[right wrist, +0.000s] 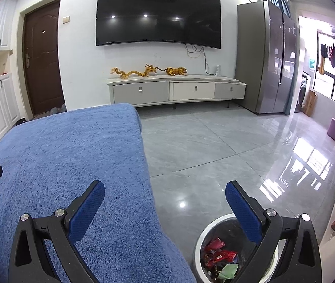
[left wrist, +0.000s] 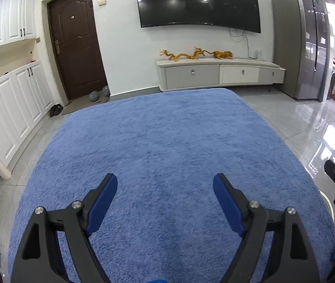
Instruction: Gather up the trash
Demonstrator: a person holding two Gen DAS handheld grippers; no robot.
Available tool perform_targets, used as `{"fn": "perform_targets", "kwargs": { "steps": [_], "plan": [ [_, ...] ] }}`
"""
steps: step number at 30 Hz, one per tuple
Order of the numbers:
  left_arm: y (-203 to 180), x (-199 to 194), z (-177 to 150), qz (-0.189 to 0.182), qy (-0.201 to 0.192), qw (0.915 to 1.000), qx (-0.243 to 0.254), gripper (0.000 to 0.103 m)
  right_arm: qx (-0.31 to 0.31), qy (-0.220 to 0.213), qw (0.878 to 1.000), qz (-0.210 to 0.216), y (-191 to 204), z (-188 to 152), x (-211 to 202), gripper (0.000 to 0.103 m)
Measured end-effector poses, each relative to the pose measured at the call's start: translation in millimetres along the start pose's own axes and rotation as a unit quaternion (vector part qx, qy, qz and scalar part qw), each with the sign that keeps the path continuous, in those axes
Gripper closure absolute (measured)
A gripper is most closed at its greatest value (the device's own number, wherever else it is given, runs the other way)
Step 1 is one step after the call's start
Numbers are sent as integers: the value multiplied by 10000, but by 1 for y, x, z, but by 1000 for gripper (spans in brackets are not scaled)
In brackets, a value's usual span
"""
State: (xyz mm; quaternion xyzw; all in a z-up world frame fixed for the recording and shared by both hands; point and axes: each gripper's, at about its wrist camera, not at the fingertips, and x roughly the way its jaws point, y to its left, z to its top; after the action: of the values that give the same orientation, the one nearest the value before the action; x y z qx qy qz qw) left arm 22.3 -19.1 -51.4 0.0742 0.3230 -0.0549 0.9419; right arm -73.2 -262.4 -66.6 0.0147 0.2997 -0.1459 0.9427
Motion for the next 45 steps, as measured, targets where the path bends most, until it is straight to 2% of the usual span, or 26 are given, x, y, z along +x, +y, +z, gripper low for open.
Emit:
{"fn": "perform_targets", "kwargs": {
  "steps": [15,25,36,45],
  "plan": [
    [-4,-19,-4,146,-74,9998,63,20,21,-43,9999,118,1,1,-6,0],
    [-6,-33,-2,243,-170,9995,84,20,-23,-267,9995,158,3,9,-15,0],
    [-7,-46,1,363,-286,9989,47,20,13,-487,9988,81,-5,15,-23,0],
    [-8,-41,-1,315,-266,9991,53,20,-45,-433,9990,11,-3,16,-22,0]
  ]
}}
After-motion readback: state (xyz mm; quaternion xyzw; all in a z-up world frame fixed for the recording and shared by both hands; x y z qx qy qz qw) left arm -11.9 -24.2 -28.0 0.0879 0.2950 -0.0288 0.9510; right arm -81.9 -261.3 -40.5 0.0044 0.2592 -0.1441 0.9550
